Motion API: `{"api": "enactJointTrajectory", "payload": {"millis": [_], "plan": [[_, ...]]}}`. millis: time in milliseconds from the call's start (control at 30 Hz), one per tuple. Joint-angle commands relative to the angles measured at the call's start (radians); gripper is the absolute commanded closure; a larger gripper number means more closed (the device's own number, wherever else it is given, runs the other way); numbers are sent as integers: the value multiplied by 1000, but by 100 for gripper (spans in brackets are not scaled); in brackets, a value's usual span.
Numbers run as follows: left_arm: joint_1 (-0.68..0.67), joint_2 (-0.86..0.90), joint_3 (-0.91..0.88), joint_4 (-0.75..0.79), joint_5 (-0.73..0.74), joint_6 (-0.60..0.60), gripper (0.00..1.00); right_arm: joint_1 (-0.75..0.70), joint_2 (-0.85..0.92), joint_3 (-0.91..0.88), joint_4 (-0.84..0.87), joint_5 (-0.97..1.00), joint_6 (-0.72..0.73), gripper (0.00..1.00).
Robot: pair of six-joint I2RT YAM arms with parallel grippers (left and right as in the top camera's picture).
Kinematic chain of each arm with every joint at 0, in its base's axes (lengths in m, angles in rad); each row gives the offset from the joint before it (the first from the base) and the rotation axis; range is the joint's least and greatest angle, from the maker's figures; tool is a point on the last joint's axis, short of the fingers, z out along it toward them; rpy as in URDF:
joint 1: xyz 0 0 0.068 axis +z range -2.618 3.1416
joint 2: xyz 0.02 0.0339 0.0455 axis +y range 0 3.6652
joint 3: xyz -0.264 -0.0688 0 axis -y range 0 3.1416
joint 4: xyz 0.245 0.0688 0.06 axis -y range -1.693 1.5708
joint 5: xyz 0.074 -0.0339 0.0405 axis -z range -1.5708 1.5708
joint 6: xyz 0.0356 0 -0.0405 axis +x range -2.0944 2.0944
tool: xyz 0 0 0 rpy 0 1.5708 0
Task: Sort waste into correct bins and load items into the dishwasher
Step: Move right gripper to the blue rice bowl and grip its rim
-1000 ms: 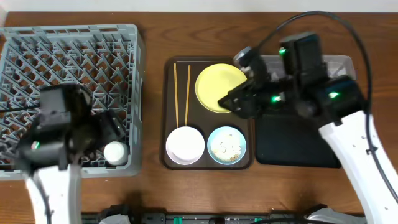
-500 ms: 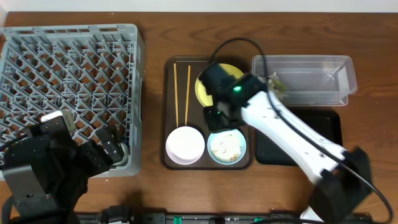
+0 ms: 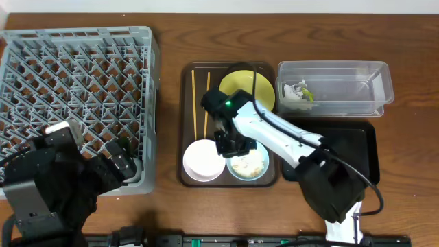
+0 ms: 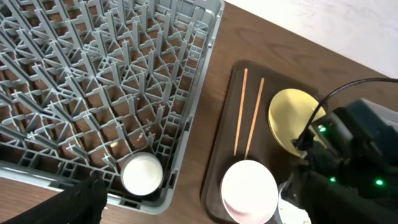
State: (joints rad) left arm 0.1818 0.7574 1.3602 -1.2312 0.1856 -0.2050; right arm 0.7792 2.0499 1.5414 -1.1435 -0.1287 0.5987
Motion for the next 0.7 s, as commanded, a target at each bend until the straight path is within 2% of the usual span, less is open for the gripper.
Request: {"api": "enactJointTrajectory", "payload": {"millis": [0,267,433,667], "plan": [[3,6,9,-2,13,10,0,39,8,0,0,-9,6,80],[3,6,9,-2,12,10,0,38,-26,2,-5,-11,-29,85],[3,6,9,-3,13,10,0,47,-76,2,-2,-11,-32,78],[3,6,9,-2,13,10,1,86,-59,-8,33,22,-31,75]]}}
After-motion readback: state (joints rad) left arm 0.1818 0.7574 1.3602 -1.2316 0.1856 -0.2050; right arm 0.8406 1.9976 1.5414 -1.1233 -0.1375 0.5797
